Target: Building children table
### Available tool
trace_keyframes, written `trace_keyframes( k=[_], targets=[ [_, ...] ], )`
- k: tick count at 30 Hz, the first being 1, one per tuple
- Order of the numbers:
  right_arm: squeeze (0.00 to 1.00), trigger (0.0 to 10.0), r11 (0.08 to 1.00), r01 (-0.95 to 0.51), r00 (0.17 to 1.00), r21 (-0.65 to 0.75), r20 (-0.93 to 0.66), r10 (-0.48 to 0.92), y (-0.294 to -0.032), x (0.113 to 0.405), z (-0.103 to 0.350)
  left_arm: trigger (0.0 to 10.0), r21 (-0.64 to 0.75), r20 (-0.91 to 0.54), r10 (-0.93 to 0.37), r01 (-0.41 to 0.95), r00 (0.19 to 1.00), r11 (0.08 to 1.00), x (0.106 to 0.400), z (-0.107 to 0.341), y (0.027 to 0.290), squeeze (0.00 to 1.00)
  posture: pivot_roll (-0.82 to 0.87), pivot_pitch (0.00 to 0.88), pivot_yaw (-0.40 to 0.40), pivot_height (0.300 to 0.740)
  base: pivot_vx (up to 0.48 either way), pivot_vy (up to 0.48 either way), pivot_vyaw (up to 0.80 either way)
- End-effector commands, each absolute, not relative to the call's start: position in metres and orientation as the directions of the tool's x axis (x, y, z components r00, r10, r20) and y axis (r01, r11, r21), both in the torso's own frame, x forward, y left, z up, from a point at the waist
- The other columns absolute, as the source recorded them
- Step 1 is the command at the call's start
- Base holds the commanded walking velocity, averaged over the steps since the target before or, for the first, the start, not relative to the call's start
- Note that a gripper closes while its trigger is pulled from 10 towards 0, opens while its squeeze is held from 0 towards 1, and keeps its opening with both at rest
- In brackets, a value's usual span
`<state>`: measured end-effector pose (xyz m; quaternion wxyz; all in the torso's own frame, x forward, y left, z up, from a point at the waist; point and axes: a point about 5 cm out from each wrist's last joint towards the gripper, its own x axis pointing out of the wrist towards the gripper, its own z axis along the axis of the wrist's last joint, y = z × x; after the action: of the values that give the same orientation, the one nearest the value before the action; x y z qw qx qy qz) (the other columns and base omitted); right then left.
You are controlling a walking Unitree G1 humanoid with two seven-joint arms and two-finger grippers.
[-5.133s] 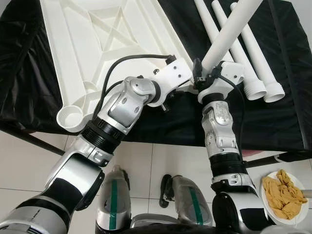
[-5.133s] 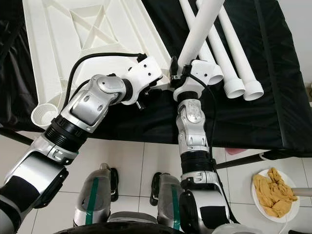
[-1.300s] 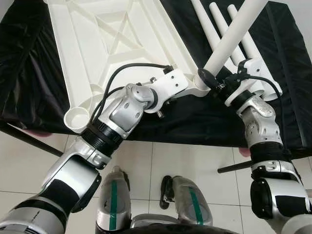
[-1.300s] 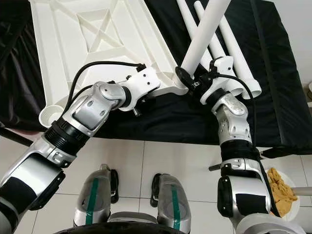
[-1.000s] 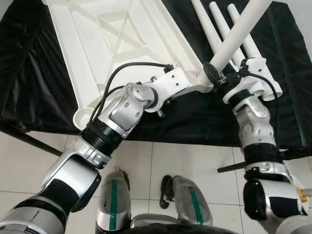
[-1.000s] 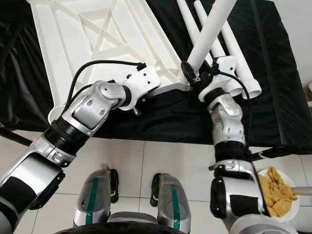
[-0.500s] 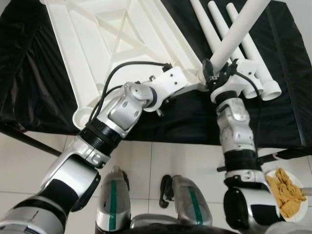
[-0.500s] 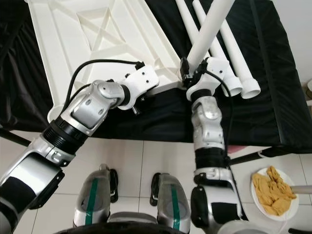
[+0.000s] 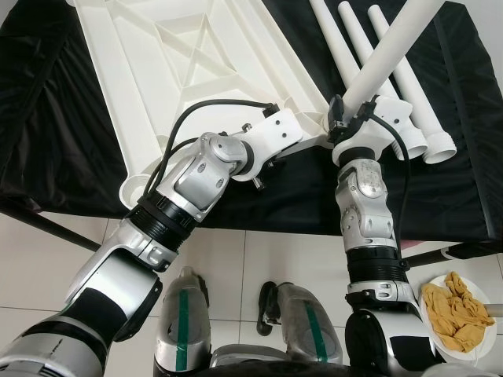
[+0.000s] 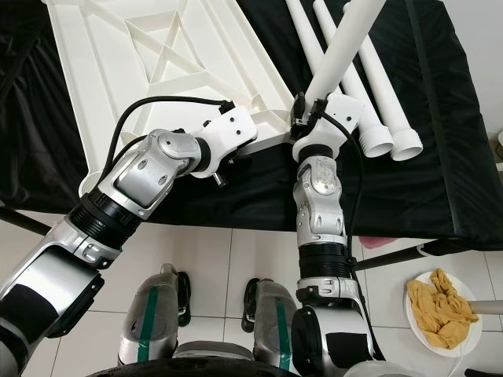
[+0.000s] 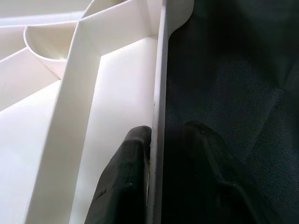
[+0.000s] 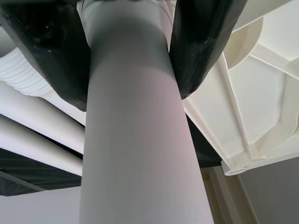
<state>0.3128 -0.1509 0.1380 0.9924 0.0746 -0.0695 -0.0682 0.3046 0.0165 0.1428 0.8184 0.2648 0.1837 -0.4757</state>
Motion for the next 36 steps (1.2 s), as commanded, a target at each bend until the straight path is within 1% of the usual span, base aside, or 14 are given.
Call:
trace_keyframes(
  k=[1,5,6,8,9,16,22,23,26,27,28,29,31,36],
  targets=[
    [0.0,10.0,0.973,0.143,0.975,0.183,0.144,-0.17,-0.155,0.31,0.142,10.0,0.236,-0.565,-0.697,0.896,0.442,0.377,0.302,0.141,0.014,0.0,0.02,0.031,-0.053,0.74,0.0,0.0,0.0],
    [0.0,10.0,0.975,0.141,0.975,0.174,0.147,-0.168,-0.155,0.31,0.142,10.0,0.236,-0.565,-0.697,0.896,0.442,0.377,0.301,0.141,0.015,0.0,0.02,0.031,-0.053,0.74,0.0,0.0,0.0],
    [0.06,10.0,0.976,0.136,0.975,0.171,0.152,-0.163,-0.161,0.311,0.143,10.0,0.235,-0.565,-0.696,0.895,0.443,0.378,0.301,0.141,0.015,0.0,0.02,0.033,-0.053,0.74,0.0,0.0,0.0],
    [0.06,10.0,0.975,0.131,0.975,0.178,0.157,-0.159,-0.166,0.312,0.144,10.0,0.235,-0.566,-0.696,0.895,0.443,0.379,0.301,0.141,0.015,0.0,0.02,0.034,-0.053,0.74,0.0,0.0,0.0],
    [1.0,10.0,0.974,0.119,0.975,0.192,0.161,-0.15,-0.17,0.313,0.146,10.0,0.234,-0.566,-0.696,0.895,0.442,0.379,0.301,0.141,0.015,0.0,0.02,0.034,-0.053,0.74,0.0,0.0,0.0],
    [1.0,10.0,0.98,0.105,0.975,0.168,0.176,-0.134,-0.179,0.315,0.149,10.0,0.233,-0.566,-0.696,0.896,0.442,0.379,0.301,0.141,0.014,0.0,0.02,0.033,-0.055,0.74,0.0,0.0,0.0],
    [1.0,10.0,0.993,-0.024,0.983,0.117,0.185,0.002,-0.189,0.316,0.151,10.0,0.233,-0.566,-0.697,0.896,0.44,0.377,0.3,0.14,0.014,0.0,0.02,0.03,-0.057,0.74,0.0,0.0,0.0],
    [0.0,10.0,0.993,-0.069,0.982,0.098,0.184,0.05,-0.191,0.317,0.151,10.0,0.233,-0.566,-0.696,0.896,0.441,0.378,0.3,0.14,0.014,0.0,0.02,0.028,-0.057,0.74,0.0,0.0,0.0],
    [0.0,10.0,0.988,-0.131,0.977,0.079,0.177,0.115,-0.194,0.317,0.151,10.0,0.234,-0.566,-0.696,0.896,0.442,0.378,0.3,0.14,0.014,0.0,0.02,0.025,-0.058,0.74,0.0,0.0,0.0],
    [0.0,10.0,0.983,-0.171,0.973,0.068,0.171,0.157,-0.195,0.317,0.151,10.0,0.235,-0.566,-0.696,0.896,0.442,0.378,0.3,0.141,0.014,0.0,0.02,0.025,-0.058,0.74,0.0,0.0,0.0],
    [0.0,10.0,0.966,-0.259,0.954,0.018,0.158,0.253,-0.2,0.318,0.151,10.0,0.236,-0.565,-0.698,0.896,0.441,0.376,0.3,0.141,0.014,0.0,0.02,0.021,-0.057,0.74,0.0,0.0,0.0],
    [0.0,10.0,0.966,-0.259,0.954,0.018,0.158,0.253,-0.2,0.318,0.151,10.0,0.236,-0.565,-0.698,0.896,0.441,0.376,0.3,0.141,0.014,0.0,0.02,0.021,-0.057,0.74,0.0,0.0,0.0],
    [0.0,10.0,0.932,-0.36,0.923,-0.039,0.131,0.362,-0.203,0.318,0.151,10.0,0.238,-0.564,-0.699,0.897,0.439,0.372,0.301,0.141,0.013,0.0,0.01,0.016,-0.055,0.74,0.0,0.0,0.0],
    [0.0,10.0,0.879,-0.473,0.875,-0.065,0.087,0.477,-0.209,0.32,0.149,10.0,0.24,-0.563,-0.701,0.898,0.437,0.367,0.301,0.142,0.012,0.0,0.01,0.014,-0.055,0.74,0.0,0.0,0.0]
  ],
)
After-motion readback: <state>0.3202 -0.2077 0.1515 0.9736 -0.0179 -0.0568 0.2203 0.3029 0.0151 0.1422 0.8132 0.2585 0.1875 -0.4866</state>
